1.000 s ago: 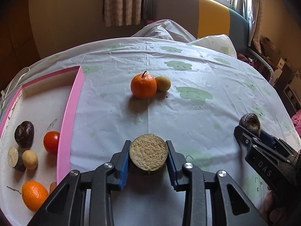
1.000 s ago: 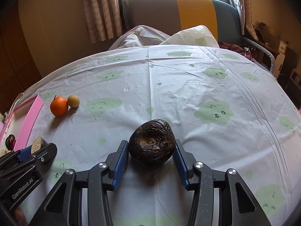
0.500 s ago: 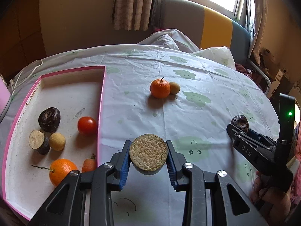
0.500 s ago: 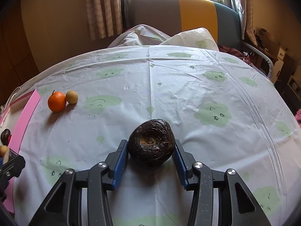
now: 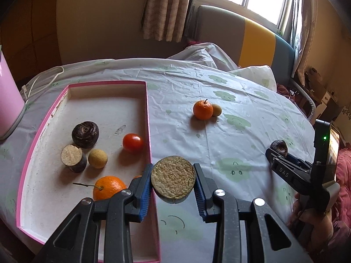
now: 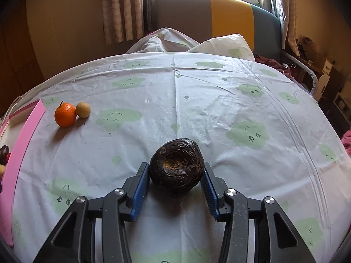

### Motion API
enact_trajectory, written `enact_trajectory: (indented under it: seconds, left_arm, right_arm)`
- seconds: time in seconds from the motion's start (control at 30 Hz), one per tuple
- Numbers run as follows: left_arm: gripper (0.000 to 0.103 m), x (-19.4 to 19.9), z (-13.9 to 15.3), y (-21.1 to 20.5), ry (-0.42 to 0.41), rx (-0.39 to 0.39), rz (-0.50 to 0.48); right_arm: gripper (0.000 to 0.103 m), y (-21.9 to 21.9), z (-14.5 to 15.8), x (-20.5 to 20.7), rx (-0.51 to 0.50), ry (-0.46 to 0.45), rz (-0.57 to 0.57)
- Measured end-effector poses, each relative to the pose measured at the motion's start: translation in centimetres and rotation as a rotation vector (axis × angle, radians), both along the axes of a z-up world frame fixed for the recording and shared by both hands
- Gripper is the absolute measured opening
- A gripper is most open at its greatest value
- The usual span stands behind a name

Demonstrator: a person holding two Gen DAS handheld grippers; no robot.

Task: Organize fruits
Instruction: 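Carry the slice into the tray and open the left gripper while the right holds the dark fruit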

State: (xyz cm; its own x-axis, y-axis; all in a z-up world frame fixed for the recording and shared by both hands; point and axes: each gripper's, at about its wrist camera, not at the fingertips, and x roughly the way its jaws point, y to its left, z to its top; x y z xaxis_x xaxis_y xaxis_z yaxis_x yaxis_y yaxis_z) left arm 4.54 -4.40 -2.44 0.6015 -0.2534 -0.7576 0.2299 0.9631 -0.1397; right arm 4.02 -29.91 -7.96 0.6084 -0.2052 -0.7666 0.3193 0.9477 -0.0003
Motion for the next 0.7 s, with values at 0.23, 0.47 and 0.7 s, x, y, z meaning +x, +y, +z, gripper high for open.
enact_trajectory:
  seconds: [0.23,0.47,0.7]
  left_arm:
    - [0.035,-0.1,1.4,5.7,-0.026,-0.031,0.106]
    - [0.035,0.8,-0.7,11.3,0.037,-0.002,0.257]
    - [0.035,1.7,-2.2,11.7,0.077,0.005,0.272]
  right_arm:
    - [0.048,0.0,0.0,0.0,0.001,-0.002,0.000]
    - [0.048,-0.1,0.0,-0.1,0.008,-0.007,0.001]
    - [0.048,-0.1,0.0,-0.1,0.009,-0.007,0.001]
